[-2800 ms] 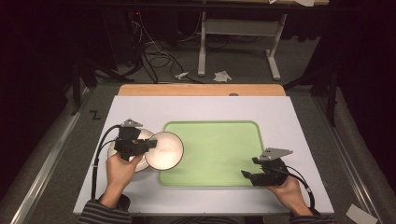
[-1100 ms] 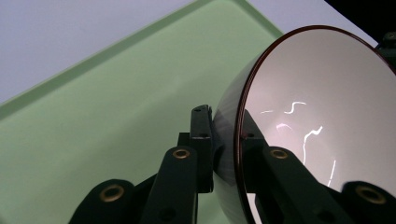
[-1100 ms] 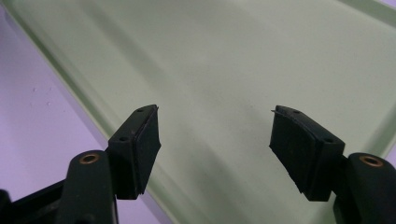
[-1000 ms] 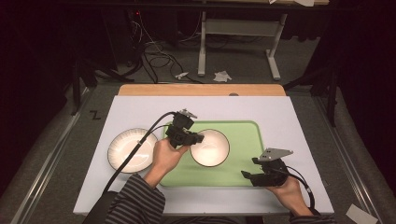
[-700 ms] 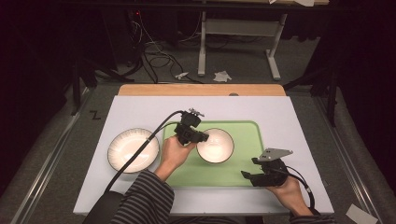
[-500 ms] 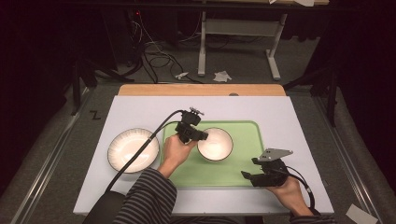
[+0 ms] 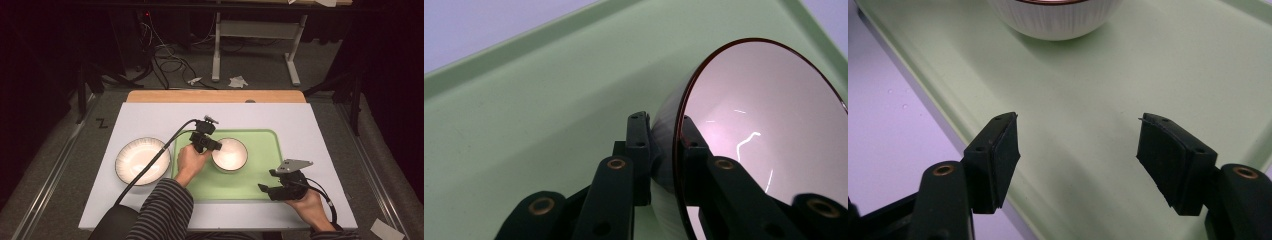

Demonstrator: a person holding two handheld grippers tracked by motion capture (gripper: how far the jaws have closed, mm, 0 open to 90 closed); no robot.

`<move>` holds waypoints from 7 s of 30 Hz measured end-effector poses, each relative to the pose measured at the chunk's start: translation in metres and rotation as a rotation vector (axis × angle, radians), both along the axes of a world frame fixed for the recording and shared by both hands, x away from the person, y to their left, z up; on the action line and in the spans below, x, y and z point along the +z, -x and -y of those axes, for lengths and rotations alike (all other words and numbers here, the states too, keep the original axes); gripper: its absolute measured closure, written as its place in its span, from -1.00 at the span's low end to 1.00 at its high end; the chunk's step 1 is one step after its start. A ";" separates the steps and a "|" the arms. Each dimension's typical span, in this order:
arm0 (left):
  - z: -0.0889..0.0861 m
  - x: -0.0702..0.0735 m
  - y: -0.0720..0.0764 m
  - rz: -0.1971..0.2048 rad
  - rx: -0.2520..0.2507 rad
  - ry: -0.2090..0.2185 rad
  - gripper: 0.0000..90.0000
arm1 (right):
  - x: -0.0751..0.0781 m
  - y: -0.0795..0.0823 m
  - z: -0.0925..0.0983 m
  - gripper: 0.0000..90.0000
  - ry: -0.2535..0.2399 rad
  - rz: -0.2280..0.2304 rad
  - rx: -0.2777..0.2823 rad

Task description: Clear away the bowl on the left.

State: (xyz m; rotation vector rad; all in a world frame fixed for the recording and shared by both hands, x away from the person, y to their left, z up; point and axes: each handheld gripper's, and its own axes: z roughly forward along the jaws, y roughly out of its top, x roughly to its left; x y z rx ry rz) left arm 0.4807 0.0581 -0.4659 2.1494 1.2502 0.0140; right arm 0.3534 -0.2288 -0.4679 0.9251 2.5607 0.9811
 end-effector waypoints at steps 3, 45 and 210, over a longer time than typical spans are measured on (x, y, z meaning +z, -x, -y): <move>0.000 -0.002 -0.002 -0.008 0.003 0.011 0.80 | 0.000 0.000 0.000 -0.24 -0.002 0.003 -0.002; -0.015 0.022 0.012 0.057 -0.059 0.000 0.16 | -0.001 0.000 0.000 -0.24 0.012 0.000 0.003; -0.070 0.011 0.111 0.109 -0.110 0.002 0.07 | -0.005 0.000 -0.004 -0.24 0.037 -0.022 0.022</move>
